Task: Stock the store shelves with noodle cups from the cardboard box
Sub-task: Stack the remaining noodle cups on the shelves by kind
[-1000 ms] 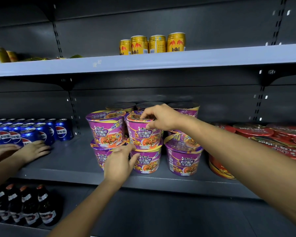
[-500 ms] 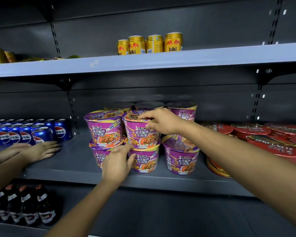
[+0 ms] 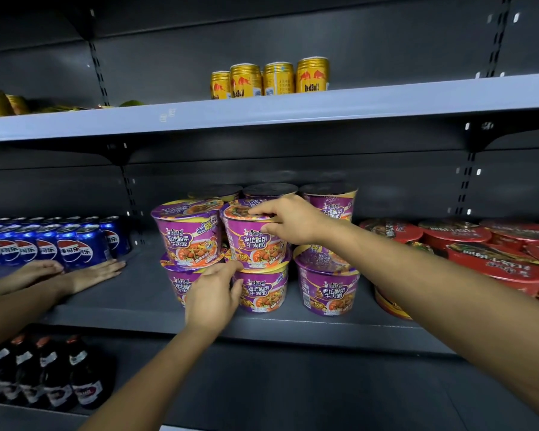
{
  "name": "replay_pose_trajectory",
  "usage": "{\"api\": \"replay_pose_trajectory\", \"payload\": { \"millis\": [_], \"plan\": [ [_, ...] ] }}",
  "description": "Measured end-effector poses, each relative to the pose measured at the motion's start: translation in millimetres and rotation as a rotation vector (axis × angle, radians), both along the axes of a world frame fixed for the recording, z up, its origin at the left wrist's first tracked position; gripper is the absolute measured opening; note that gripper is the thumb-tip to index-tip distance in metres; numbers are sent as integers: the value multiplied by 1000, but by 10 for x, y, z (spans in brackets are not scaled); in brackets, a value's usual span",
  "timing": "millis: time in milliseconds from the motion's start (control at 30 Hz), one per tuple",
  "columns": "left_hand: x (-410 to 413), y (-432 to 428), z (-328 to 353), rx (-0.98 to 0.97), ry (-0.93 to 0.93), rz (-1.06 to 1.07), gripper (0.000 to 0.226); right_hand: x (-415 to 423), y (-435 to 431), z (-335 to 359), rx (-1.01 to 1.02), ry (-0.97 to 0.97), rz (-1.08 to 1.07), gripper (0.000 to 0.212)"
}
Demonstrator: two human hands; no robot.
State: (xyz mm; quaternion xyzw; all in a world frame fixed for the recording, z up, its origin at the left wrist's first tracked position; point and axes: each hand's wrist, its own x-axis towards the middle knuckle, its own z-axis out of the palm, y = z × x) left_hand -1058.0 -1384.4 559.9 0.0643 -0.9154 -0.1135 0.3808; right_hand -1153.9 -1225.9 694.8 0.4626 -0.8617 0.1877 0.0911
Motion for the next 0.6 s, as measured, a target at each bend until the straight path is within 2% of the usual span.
{"api": "replay_pose_trajectory", "payload": {
  "millis": [200,433,600],
  "plan": [
    [47,50,17,5,-4,-12,30,71,100,-106,-119,77,-6,55],
    [129,116,62,40,-84,-1,37,161,285,-186,-225,220,69,45],
    [228,225,69,98,-39,46,30,219,436,-301,-272,219,117,37]
  ]
}}
